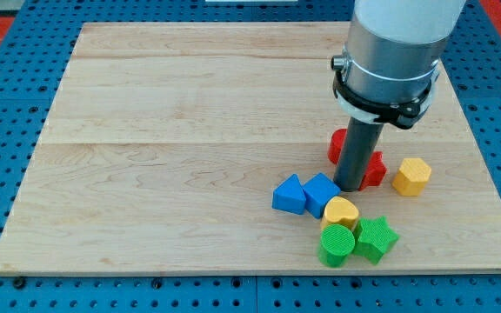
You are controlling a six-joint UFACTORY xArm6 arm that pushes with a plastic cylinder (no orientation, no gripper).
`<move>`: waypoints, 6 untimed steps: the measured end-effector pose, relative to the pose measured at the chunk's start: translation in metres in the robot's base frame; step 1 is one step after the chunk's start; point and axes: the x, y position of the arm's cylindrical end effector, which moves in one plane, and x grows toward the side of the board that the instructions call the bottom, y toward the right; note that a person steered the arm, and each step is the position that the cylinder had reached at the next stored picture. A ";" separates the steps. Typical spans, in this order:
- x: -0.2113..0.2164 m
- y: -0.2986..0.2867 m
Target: Move the red star along with red circle towards the center
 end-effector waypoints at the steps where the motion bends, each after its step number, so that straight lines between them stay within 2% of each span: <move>1: 0.010 0.010; 3: 0.023 0.059; 4: 0.002 0.024; 5: -0.031 0.016; 6: -0.031 -0.006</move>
